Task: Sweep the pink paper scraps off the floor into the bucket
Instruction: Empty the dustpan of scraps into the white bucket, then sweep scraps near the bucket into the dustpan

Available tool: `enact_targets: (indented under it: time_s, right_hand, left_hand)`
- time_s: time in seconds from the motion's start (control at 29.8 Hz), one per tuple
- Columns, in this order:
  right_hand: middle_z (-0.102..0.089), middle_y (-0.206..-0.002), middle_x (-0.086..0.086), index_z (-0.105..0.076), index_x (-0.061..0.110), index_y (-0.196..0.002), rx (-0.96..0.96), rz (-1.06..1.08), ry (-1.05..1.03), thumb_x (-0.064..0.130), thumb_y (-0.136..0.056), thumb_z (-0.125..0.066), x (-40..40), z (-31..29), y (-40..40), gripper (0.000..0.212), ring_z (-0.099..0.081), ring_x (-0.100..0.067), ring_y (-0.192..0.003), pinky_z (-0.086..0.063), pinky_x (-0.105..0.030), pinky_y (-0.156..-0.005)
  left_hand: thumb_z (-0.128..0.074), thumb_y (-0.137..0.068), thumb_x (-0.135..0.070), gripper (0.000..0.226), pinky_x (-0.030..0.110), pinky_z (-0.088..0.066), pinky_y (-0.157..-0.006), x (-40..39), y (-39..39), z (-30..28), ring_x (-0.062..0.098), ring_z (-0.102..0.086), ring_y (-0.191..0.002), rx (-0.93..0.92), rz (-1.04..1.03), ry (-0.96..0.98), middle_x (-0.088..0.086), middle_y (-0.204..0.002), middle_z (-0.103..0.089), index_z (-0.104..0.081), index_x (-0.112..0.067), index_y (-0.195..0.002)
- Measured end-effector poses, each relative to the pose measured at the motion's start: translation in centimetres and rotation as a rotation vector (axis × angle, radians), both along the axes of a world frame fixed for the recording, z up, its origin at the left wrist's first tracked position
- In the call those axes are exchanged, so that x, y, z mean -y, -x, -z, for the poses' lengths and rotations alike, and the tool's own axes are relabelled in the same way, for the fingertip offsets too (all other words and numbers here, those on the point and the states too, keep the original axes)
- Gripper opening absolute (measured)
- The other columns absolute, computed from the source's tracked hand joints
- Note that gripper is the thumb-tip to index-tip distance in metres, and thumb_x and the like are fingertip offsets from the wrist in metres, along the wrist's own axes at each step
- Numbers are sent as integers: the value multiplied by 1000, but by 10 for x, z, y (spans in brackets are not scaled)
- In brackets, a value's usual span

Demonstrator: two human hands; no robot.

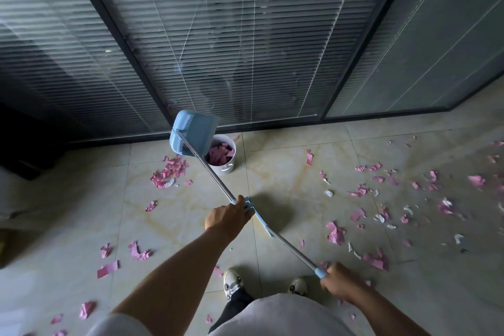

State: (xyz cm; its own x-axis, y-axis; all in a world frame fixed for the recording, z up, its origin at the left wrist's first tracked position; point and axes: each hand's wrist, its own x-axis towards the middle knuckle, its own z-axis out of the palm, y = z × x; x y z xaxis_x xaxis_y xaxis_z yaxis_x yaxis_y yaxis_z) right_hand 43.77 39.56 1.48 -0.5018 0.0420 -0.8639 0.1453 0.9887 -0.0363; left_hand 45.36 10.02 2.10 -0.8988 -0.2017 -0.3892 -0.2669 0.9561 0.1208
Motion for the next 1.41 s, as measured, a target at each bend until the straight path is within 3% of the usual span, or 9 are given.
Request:
enact_targets:
  time_s: [0.1,0.34,0.47,0.67,0.84,0.94,1.07,1.27,1.41]
  right_hand:
    - [-63,-123,-15,-57,7,-120,8,35,8,28,-81,-58,1,-4,-1,44,-60,-29,-113,-39,-25,-76]
    - [-59,-128,-17,-55,8,-123,70,49,9,29,-78,-56,-5,1,-8,50,-57,-31,-115,-45,-30,-92]
    - [-62,-122,-17,-57,5,-116,76,-11,33,28,-82,-53,11,-23,-5,42,-59,-28,-105,-40,-27,-76]
    - [-60,-98,-9,-51,10,-96,44,-184,92,22,-85,-49,56,-37,6,17,-58,-25,-87,-37,-23,-57]
    - [-60,-123,-17,-56,9,-108,2,-366,104,27,-91,-44,122,-34,4,27,-60,-31,-108,-42,-29,-76]
    - [-60,-125,-19,-56,4,-119,-19,-423,118,35,-95,-40,162,-30,0,42,-60,-32,-112,-40,-26,-73]
    - [-57,-130,-18,-52,4,-124,-74,-478,127,39,-97,-39,219,-33,-14,46,-57,-32,-117,-46,-29,-84]
    - [-62,-115,-13,-53,6,-118,-111,-432,149,32,-92,-47,272,-36,-12,37,-61,-28,-92,-40,-23,-61]
    - [-54,-70,-8,-60,6,-96,-62,-265,237,20,-83,-52,294,-36,5,20,-43,-18,-48,-29,-16,-40]
  left_hand:
    - [-32,-96,-58,50,36,-52,-68,-2,3,-2,33,-69,-84,-71,-110,-109,10,-102,-71,-35,-20,-128]
    - [-39,-94,-55,48,43,-51,-79,18,23,-34,42,-63,-97,-488,-821,-532,23,-110,-66,-45,-18,-124]
    - [-43,-94,-52,49,46,-47,-89,33,17,-43,40,-59,-105,-604,-1154,-620,21,-117,-62,-48,-13,-124]
    - [-56,-89,-35,39,42,-47,-87,63,-31,-36,35,-60,-97,-705,-1384,-616,15,-106,-65,-53,-10,-119]
    - [-53,-67,-45,36,44,-45,-62,92,-95,-23,39,-58,-69,-761,-1575,-652,4,-72,-58,-56,-20,-93]
    - [-53,-68,-41,37,35,-41,-59,102,-133,-20,24,-52,-65,-784,-1628,-694,9,-75,-61,-58,-17,-96]
    - [-52,-65,-38,29,32,-39,-54,133,-184,-21,22,-49,-62,-800,-1697,-705,11,-78,-63,-60,-22,-89]
    - [-50,-65,-34,25,26,-36,-51,176,-211,-24,21,-44,-58,-743,-1729,-739,13,-79,-60,-57,-25,-87]
    - [-50,-67,-34,14,29,-38,-53,195,-198,-24,25,-47,-61,-718,-1765,-735,14,-78,-62,-53,-23,-76]
